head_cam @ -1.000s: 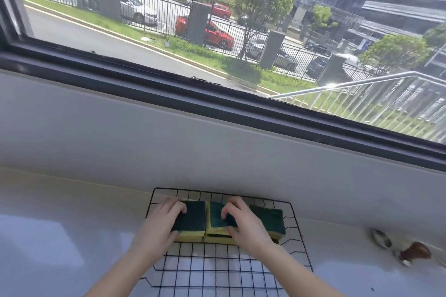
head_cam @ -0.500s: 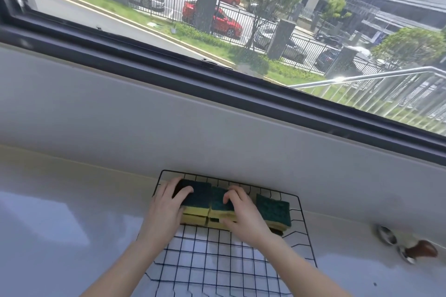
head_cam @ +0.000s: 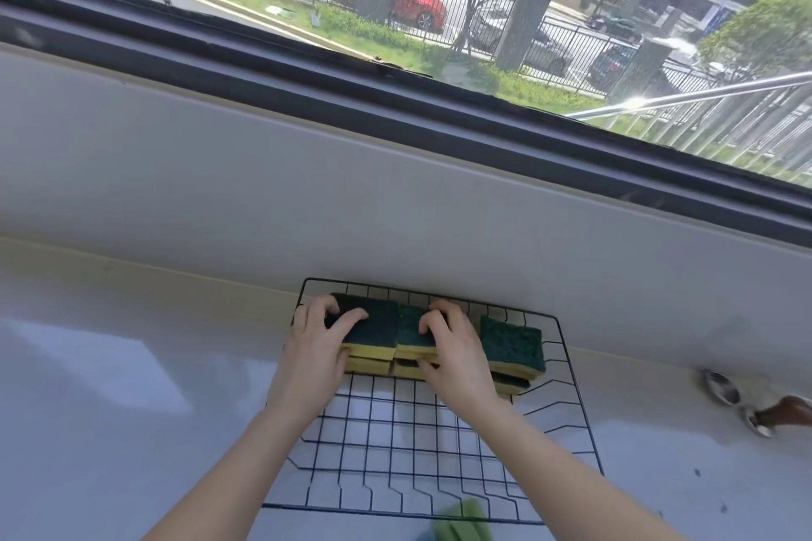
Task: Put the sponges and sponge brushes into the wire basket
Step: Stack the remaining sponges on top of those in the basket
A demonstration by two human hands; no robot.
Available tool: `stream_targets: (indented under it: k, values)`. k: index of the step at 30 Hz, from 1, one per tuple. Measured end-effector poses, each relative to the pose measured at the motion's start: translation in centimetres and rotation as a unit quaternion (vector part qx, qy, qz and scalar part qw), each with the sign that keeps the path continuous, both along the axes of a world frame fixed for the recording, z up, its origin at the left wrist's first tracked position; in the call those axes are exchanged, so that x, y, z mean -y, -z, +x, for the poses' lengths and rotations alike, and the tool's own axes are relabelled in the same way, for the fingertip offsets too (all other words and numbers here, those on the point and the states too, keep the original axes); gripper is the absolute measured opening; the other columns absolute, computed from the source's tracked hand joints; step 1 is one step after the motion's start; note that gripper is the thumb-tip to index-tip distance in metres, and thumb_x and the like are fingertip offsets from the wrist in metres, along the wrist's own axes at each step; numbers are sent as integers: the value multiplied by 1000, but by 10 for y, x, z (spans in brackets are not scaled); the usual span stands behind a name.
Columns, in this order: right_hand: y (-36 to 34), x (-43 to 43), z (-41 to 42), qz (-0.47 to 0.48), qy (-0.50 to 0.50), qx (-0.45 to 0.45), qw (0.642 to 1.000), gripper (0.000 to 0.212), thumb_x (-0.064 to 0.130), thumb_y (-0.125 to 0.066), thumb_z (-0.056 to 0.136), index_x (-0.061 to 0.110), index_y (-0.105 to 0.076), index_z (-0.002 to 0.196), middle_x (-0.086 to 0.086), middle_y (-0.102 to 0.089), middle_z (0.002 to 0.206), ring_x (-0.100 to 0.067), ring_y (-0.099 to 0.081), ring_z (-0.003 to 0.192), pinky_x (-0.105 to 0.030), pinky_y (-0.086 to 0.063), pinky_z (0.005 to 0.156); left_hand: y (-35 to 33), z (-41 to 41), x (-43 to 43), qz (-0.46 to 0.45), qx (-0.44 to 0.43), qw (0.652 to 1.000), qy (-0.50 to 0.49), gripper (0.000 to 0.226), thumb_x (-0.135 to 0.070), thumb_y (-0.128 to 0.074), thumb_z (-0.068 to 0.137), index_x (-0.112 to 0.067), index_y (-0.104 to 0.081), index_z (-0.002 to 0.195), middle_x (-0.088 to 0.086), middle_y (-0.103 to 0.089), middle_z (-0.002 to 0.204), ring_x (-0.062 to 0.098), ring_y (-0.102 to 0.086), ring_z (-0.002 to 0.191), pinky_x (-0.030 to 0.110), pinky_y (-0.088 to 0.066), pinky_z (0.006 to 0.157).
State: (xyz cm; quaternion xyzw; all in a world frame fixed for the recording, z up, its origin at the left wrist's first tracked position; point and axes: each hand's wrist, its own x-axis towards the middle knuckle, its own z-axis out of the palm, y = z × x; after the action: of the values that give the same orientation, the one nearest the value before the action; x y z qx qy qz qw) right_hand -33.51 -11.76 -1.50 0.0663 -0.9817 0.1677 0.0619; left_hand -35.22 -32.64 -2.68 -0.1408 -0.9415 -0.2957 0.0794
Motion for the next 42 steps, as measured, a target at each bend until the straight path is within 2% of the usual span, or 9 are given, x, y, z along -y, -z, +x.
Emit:
stream_targets:
  k: [5,8,13,20,24,27,30,36,42]
  values:
    - [-3,8,24,-49,46,-32,997,41,24,-65,76,28,-46,112,0,-40,134,-20,-34,126,-43,-32,110,1,-1,3,0,-4,1000,8,58,-1,-73,68,-25,-59,119,6,-54,99,24,-45,97,32,-48,72]
    - [7,11,61,-79,52,-24,995,40,20,-63,80,33,-46,114,6,-41,133,-14,-34,128,-42,-36,109,1,0,3,-9,-15,1000,12,56,-2,-73,69,-24,-59,120,7,-54,98,24,-47,96,29,-46,70]
    - [1,6,71,-79,41,-18,996,37,10,-60,81,24,-54,114,2,-47,130,-16,-37,128,-40,-38,107,1,4,1,-28,-14,999,15,54,-5,-69,74,-23,-57,124,7,-52,99,24,-45,96,30,-46,69]
    - [-1,-7,57,-3,-21,32,999,37,13,-53,88,13,-52,125,-3,-28,152,-19,-12,146,-38,-23,119,-1,6,-1,-35,-11,999,15,54,-4,-67,75,-22,-56,125,9,-51,99,25,-45,98,35,-49,75]
    - [-1,-7,61,-16,-16,-15,1000,34,10,-55,86,16,-56,120,-3,-39,146,-20,-24,141,-35,-29,114,0,7,-2,-35,-10,999,11,52,-7,-66,75,-21,-55,123,8,-51,102,26,-46,99,37,-50,77]
    - [4,-8,73,-67,-3,-30,997,28,11,-56,85,23,-57,110,5,-53,124,-10,-48,117,-26,-44,95,1,6,-1,1,-7,1000,-3,39,-9,-64,73,-15,-53,110,5,-51,107,24,-45,102,35,-46,82]
    - [13,-9,76,-128,18,58,990,24,10,-52,87,25,-59,106,11,-59,107,-4,-54,100,-27,-49,84,1,6,-3,15,-5,1000,-18,25,-14,-65,70,-15,-48,88,3,-45,100,23,-41,94,31,-43,75]
    - [33,-9,70,-111,25,163,980,45,14,-54,88,21,-45,131,3,-50,127,-14,-44,118,-26,-39,99,1,9,-1,-3,-51,999,-14,32,-22,-71,68,-14,-43,56,-1,-39,73,19,-37,75,30,-36,62]
    - [40,-12,68,-96,12,179,979,56,18,-55,87,19,-35,140,0,-44,132,-18,-42,120,-31,-39,102,0,8,-2,-9,-41,999,2,32,-21,-72,74,-12,-49,54,0,-38,70,19,-38,71,25,-30,52]
